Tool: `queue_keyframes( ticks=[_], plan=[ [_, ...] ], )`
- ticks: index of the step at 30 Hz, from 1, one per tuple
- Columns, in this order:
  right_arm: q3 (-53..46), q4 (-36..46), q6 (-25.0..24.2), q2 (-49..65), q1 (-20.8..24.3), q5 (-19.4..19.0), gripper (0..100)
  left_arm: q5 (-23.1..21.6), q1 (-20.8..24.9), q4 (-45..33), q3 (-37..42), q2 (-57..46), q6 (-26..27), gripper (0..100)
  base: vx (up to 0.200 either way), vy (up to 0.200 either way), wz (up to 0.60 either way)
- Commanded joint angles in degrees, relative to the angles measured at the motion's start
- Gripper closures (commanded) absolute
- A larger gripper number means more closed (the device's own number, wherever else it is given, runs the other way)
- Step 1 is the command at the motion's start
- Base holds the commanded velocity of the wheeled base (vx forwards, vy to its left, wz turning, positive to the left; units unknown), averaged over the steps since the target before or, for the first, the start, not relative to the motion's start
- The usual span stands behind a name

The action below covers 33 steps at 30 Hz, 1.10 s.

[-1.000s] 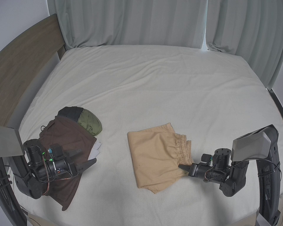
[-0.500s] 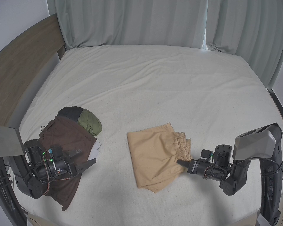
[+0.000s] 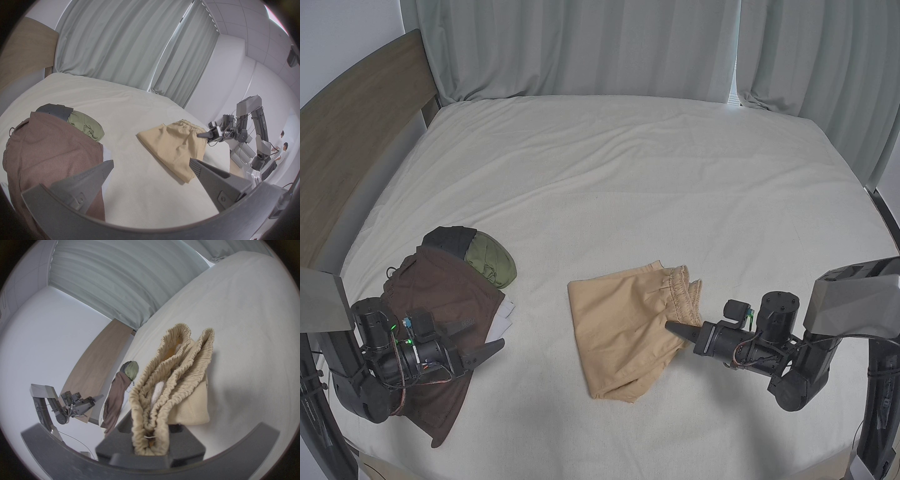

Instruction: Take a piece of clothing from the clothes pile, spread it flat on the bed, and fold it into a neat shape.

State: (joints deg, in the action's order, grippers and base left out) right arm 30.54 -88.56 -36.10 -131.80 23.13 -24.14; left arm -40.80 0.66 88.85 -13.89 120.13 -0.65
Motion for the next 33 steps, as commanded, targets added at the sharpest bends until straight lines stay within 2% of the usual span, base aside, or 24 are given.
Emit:
queue_keyframes(
  ticks=[1, 9, 13, 25, 33],
  plan=[
    [-0.13, 0.06, -0.38, 4.98, 0.52, -1.26, 100, 0.02, -0.04, 0.01, 0.09, 0.20, 0.03, 0, 0.000, 0.000, 0.00],
    [1.45, 0.15, -0.82, 7.35, 0.96, -1.97, 100, 0.02, 0.04, 0.01, 0.09, 0.11, 0.03, 0, 0.000, 0.000, 0.00],
    [4.62, 0.23, -3.98, 9.20, 1.40, -2.05, 100, 0.02, 0.04, 0.01, 0.26, -0.24, 0.12, 0, 0.000, 0.000, 0.00],
    [13.06, 0.50, -7.06, 9.81, 0.87, -1.88, 100, -0.07, 0.04, 0.01, 0.53, -0.24, 0.29, 0, 0.000, 0.000, 0.00],
    [20.97, 5.95, -7.32, 9.72, 0.60, -1.70, 100, -0.07, 0.04, 0.01, 0.61, -0.16, 0.29, 0, 0.000, 0.000, 0.00]
  ],
)
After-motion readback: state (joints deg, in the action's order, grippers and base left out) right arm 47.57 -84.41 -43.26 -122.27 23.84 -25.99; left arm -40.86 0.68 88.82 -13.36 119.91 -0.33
